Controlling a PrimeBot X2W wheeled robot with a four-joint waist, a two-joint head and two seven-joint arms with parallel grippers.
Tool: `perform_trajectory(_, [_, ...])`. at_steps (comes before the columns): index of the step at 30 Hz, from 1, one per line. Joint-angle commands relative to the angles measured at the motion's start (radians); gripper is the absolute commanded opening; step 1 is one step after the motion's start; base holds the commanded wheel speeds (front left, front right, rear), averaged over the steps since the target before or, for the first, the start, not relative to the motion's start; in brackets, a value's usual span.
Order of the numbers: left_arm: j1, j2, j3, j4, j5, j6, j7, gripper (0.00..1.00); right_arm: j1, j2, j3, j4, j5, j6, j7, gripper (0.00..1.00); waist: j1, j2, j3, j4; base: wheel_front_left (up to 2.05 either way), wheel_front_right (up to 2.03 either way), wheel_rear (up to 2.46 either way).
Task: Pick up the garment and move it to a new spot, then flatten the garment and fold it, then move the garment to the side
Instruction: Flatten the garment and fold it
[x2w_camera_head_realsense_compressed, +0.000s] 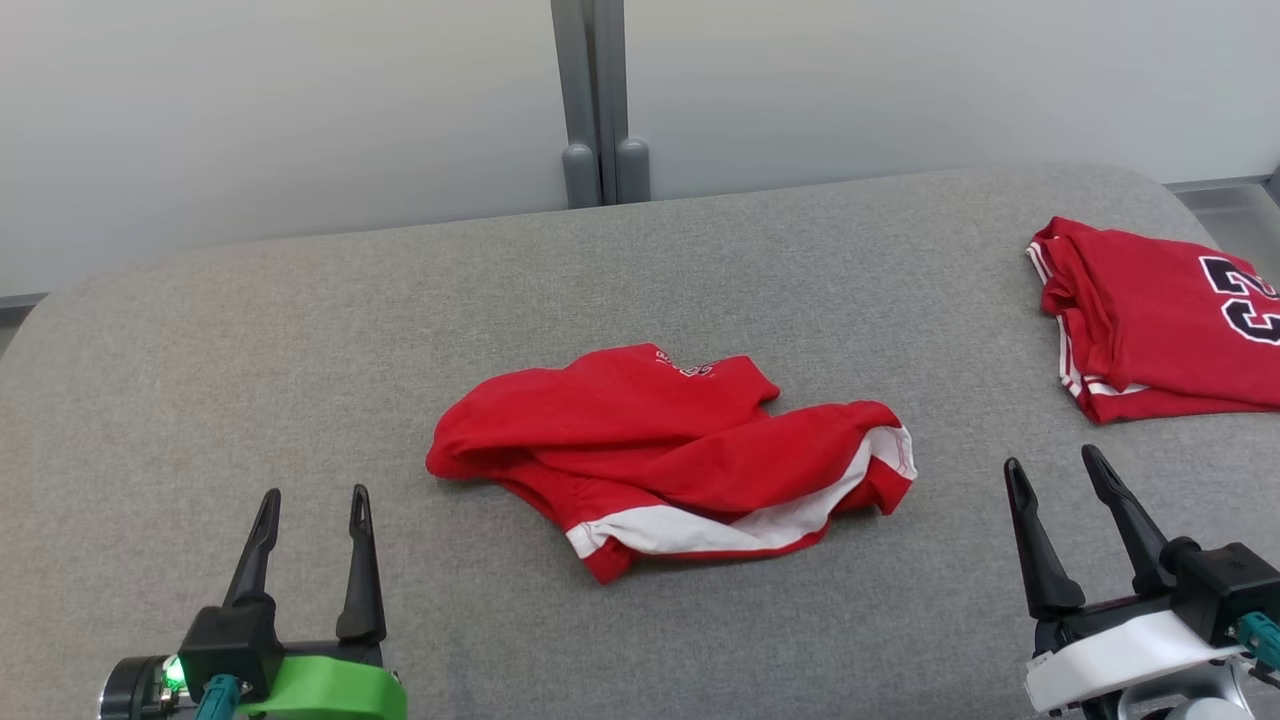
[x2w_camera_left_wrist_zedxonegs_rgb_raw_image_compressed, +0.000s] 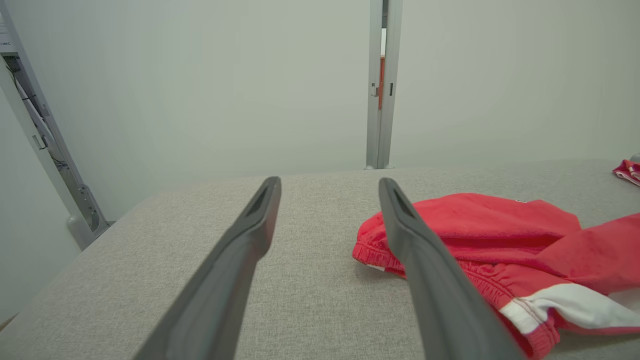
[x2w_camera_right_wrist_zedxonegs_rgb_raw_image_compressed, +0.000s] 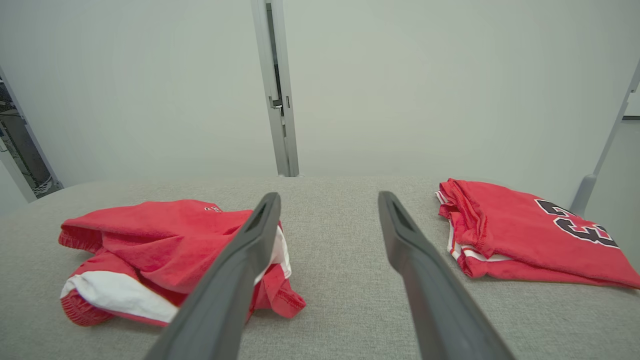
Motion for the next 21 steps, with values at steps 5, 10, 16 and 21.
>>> perform_trajectory(5, [0.034, -0.004, 0.011, -0.009, -0.007, -0.001, 0.0, 1.0, 0.041, 0.017, -0.007, -0.039, -0.023, -0.002, 0.021, 1.0, 0.0, 0.0, -0.009, 0.006, 0.0, 0.0, 0.0])
perform_trajectory(10, [0.041, -0.006, 0.011, -0.005, -0.009, -0.005, 0.0, 1.0, 0.065, 0.03, -0.005, -0.062, -0.029, -0.002, 0.045, 1.0, 0.0, 0.0, -0.012, 0.013, 0.0, 0.0, 0.0])
perform_trajectory(16, [0.045, -0.008, 0.012, 0.011, -0.017, -0.007, 0.0, 1.0, 0.074, 0.036, -0.004, -0.06, -0.034, -0.002, 0.07, 1.0, 0.0, 0.0, -0.013, 0.02, 0.0, 0.0, 0.0])
perform_trajectory(21, [0.047, -0.01, 0.009, 0.031, -0.025, 0.0, 0.0, 1.0, 0.079, 0.04, -0.006, -0.063, -0.038, -0.002, 0.077, 1.0, 0.0, 0.0, -0.012, 0.023, 0.0, 0.0, 0.0])
